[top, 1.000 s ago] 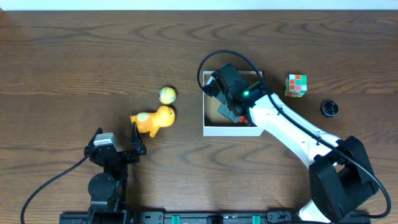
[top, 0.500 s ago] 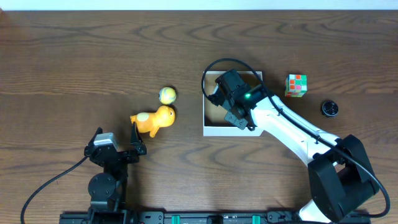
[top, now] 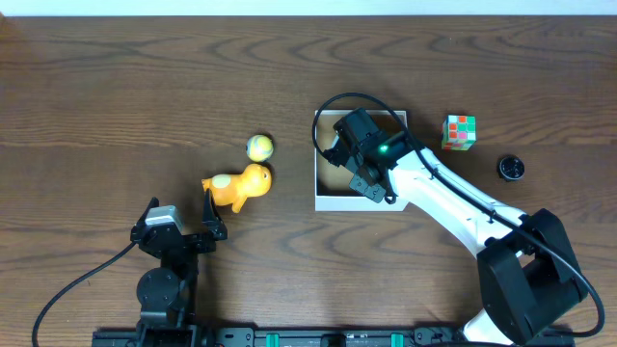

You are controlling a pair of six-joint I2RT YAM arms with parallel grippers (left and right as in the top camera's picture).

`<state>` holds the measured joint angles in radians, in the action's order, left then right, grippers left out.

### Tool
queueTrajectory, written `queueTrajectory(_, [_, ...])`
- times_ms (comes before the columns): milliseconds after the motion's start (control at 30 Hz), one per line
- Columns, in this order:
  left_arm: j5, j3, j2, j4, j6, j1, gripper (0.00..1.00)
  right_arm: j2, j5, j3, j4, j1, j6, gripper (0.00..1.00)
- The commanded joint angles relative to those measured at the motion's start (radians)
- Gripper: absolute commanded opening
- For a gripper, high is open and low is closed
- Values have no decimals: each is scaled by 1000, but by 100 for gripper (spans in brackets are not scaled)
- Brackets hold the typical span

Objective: Pack container
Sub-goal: 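Open right gripper, release toy robot, and lift out of box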

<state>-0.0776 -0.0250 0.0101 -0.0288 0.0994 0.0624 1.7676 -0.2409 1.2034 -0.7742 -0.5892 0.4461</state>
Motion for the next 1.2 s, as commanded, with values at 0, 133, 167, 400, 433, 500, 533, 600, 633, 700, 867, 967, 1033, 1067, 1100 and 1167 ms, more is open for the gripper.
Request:
queueTrajectory(0, [-8,21,-6,-37,-17,0,98,2,-13,29,2,-30,-50,1])
queueTrajectory(133, [-8,21,-6,-37,-17,0,98,2,-13,40,24,-32,-134,1])
queueTrajectory(167, [-8,21,-6,-37,-17,0,98,2,-13,42,31,-32,-156,1])
queueTrajectory(400, [-8,21,-6,-37,-17,0,98,2,-46,46,80,-18,-314,1])
queueTrajectory(433, [-8,21,-6,-37,-17,0,98,2,-53,47,83,-10,-351,1])
queueTrajectory(500, [-8,21,-6,-37,-17,0,98,2,-53,47,83,8,-420,1])
queueTrajectory(533, [-8,21,-6,-37,-17,0,98,2,-53,47,82,17,-450,1])
queueTrajectory(600, [-8,21,-6,-37,-17,0,98,2,-51,47,75,38,-518,1])
queueTrajectory(633, [-8,21,-6,-37,-17,0,98,2,-51,47,72,49,-549,1])
queueTrajectory(700, [-8,21,-6,-37,-17,0,98,2,-47,47,66,66,-592,1])
queueTrajectory(867, [-8,21,-6,-37,-17,0,98,2,-43,47,44,80,-603,1])
queueTrajectory(967, [-8,21,-6,-37,-17,0,98,2,-43,47,18,80,-608,1])
queueTrajectory(1033, [-8,21,-6,-37,-17,0,98,2,-41,47,-10,80,-624,1])
queueTrajectory(1067, [-8,21,-6,-37,-17,0,98,2,-39,47,-26,80,-631,1])
queueTrajectory(1100, [-8,21,-6,-37,-17,0,98,2,-39,47,-37,80,-633,1])
queueTrajectory(1167, [-8,21,-6,-37,-17,0,98,2,-40,47,-56,79,-633,1])
